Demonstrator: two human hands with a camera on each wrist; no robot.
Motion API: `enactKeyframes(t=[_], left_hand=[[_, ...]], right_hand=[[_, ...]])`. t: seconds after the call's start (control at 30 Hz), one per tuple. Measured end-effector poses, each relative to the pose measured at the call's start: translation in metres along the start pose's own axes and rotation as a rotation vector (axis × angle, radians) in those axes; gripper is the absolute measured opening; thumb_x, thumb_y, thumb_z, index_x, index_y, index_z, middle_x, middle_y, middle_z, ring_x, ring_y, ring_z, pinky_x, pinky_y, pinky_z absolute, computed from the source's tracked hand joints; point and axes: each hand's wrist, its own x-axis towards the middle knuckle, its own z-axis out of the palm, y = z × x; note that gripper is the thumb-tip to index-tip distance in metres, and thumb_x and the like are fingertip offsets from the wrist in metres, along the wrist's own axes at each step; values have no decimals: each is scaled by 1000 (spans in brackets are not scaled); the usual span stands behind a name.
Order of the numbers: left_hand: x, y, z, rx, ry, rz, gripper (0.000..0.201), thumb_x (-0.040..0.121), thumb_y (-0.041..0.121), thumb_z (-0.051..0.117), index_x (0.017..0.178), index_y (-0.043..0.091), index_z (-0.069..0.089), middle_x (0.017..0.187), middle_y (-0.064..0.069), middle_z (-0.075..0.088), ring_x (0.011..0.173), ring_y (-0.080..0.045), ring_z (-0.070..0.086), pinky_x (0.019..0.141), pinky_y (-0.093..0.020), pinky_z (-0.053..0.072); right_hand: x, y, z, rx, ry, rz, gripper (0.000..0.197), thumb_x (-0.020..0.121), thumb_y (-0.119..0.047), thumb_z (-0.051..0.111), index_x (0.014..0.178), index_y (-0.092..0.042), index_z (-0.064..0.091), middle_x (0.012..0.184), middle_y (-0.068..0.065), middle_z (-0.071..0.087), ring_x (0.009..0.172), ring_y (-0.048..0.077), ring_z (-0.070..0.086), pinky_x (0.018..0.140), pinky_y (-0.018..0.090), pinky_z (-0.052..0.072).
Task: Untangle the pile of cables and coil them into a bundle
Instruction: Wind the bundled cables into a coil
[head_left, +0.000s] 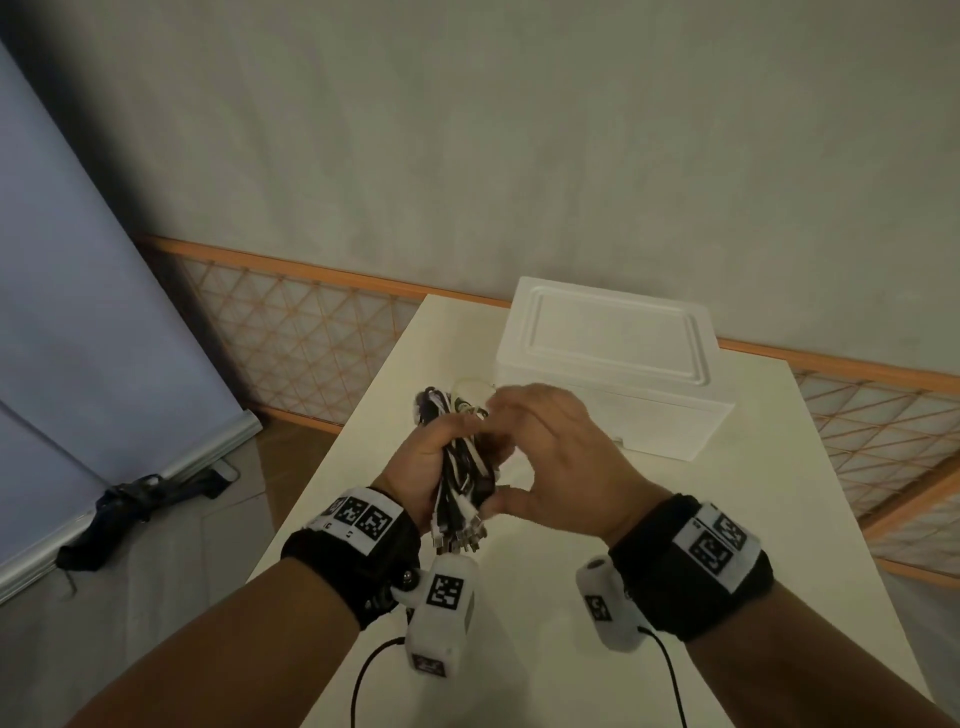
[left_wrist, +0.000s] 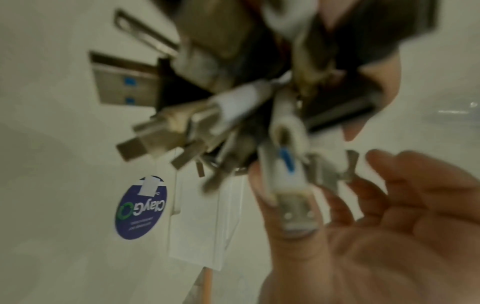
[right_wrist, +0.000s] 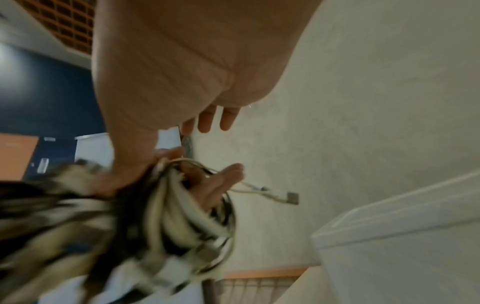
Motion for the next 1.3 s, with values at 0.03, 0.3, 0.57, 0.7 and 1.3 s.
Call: enactKeyframes(t=[0.03, 0.3, 0.57, 0.7, 1.3], left_hand=[[-1, -3, 3, 25, -5, 11, 19, 64, 12, 74, 81, 9, 67, 79, -8, 66, 74, -18, 64, 66, -29, 52], [-10, -16, 24, 289, 21, 38, 14, 81, 3, 53, 94, 6, 57, 84, -12, 62, 80, -17, 66, 68, -28, 52], [-11, -19, 18, 329, -9, 79, 9, 78, 11, 63, 85, 5, 64, 82, -10, 66, 78, -14, 68, 66, -27, 53], [-17, -15, 13, 322, -268, 47, 65, 52, 46, 90, 99, 6, 70, 87, -1, 72, 83, -11, 69, 70, -22, 55], [-21, -18, 5, 528, -227, 86, 19, 60, 18, 77, 73, 9, 67, 63, -9, 59, 58, -21, 57, 63, -28, 48]], right_hand=[[3, 4, -3, -15, -34, -10, 85, 58, -65, 76, 123, -18, 45, 132, 6, 49, 120, 23, 47, 103, 40, 35], [14, 7, 8, 335, -271, 18, 94, 41, -43, 91, 121, -14, 51, 122, 0, 56, 122, 17, 47, 112, 46, 28], [18, 2, 15, 513, -234, 102, 58, 43, -27, 89, 90, -8, 60, 90, 0, 57, 86, 13, 51, 80, 27, 43], [13, 7, 10, 605, -214, 207, 59, 47, -38, 86, 92, -13, 57, 95, 0, 56, 89, 19, 53, 79, 38, 48], [-4, 22, 0, 1029, -221, 458, 106, 50, -74, 74, 138, -27, 37, 143, -14, 38, 132, 8, 38, 107, 22, 35]])
